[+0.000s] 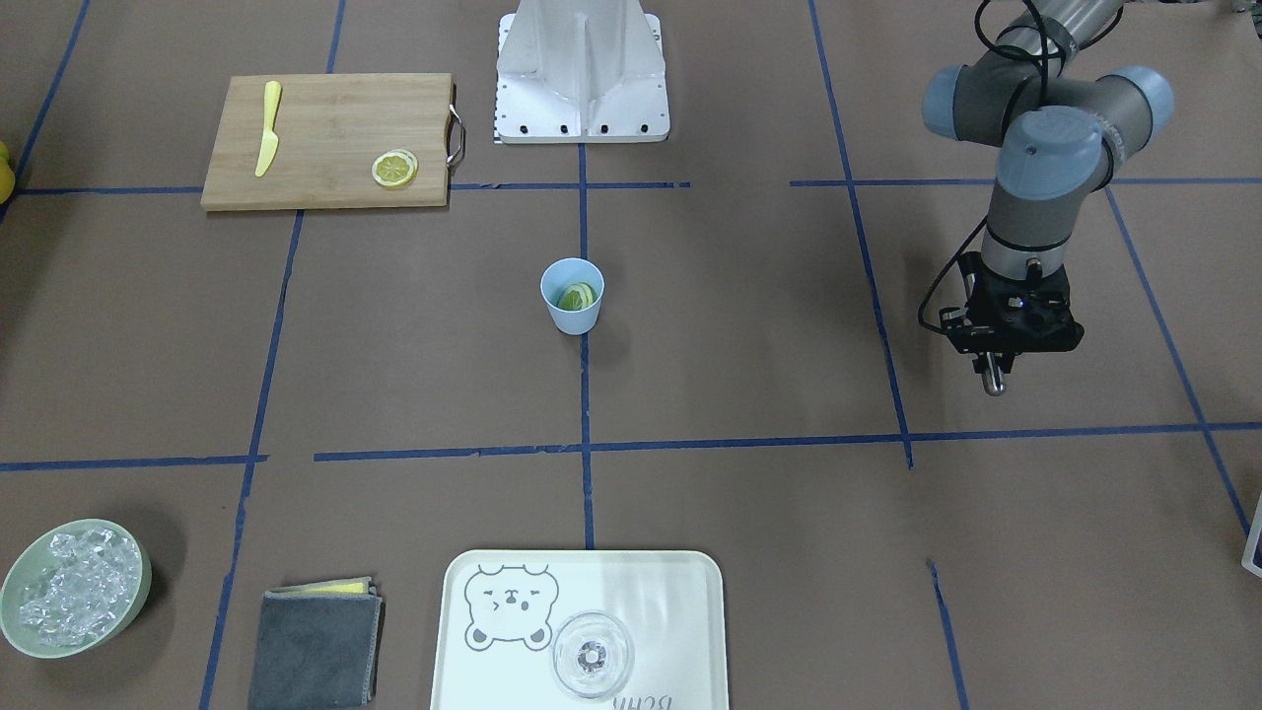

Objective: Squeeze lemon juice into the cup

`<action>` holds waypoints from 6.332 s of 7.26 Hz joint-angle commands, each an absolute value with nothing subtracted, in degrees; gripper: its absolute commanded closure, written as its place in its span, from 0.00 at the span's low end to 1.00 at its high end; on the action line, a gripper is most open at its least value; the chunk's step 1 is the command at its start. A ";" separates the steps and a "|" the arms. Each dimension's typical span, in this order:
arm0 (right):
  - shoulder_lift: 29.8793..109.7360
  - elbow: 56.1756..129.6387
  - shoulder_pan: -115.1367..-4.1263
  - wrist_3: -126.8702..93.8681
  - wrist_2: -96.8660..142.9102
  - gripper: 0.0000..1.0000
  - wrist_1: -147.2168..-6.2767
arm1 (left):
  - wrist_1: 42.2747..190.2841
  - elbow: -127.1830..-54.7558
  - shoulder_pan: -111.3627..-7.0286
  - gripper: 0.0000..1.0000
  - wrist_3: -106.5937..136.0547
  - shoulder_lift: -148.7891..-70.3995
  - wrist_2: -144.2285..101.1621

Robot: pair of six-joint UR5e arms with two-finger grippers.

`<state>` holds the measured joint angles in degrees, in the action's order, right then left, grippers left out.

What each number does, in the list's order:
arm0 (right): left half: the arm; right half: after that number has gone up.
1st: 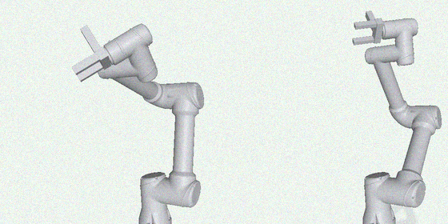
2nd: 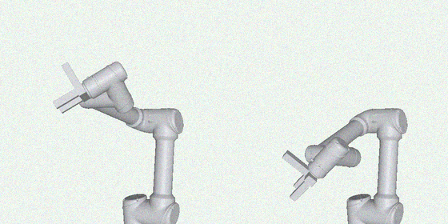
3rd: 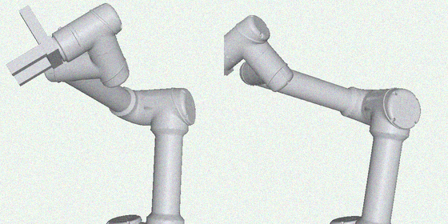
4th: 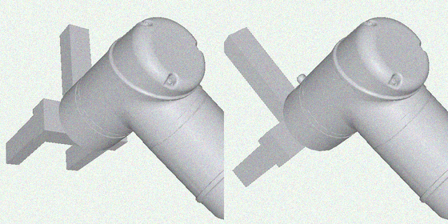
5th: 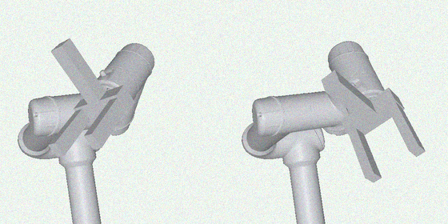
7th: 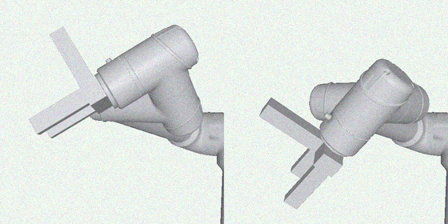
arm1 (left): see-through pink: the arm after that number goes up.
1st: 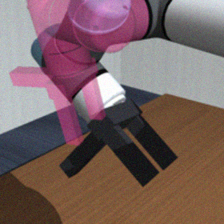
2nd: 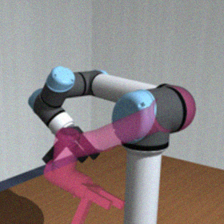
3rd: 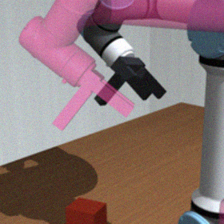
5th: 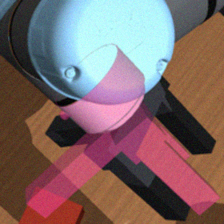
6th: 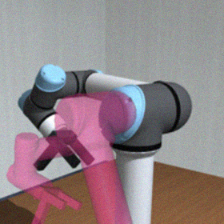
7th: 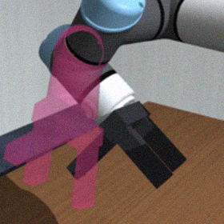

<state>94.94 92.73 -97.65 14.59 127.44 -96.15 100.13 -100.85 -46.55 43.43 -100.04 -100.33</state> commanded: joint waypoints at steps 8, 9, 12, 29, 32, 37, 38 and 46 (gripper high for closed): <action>94.83 93.25 -97.65 14.59 127.53 0.00 -96.15 | 101.77 -92.39 -47.11 1.00 44.91 -104.32 -108.46; 94.83 93.25 -97.65 14.59 127.53 0.00 -96.15 | 101.95 -92.37 -47.20 0.94 44.91 -104.41 -108.46; 94.83 93.25 -97.65 14.59 127.53 0.00 -96.15 | 101.87 -92.64 -47.37 0.00 44.74 -104.41 -108.37; 94.75 93.25 -97.38 15.20 127.44 0.00 -95.98 | 84.46 -98.26 -95.01 0.00 -8.44 -85.97 -131.87; 94.92 93.08 -96.68 15.12 126.48 0.00 -92.37 | 88.77 -98.26 -94.92 0.00 -8.61 -84.64 -134.57; 94.92 93.25 -89.92 14.15 127.17 0.00 -92.02 | 88.68 -99.31 -95.19 0.00 -8.79 -84.20 -134.56; 94.92 93.60 -89.91 14.24 127.26 0.00 -92.02 | 88.77 -99.40 -95.19 0.00 -8.88 -84.20 -134.65; 94.92 92.99 -89.91 14.15 128.76 0.00 -92.11 | 88.77 -101.69 -95.27 0.00 -8.79 -84.20 -134.91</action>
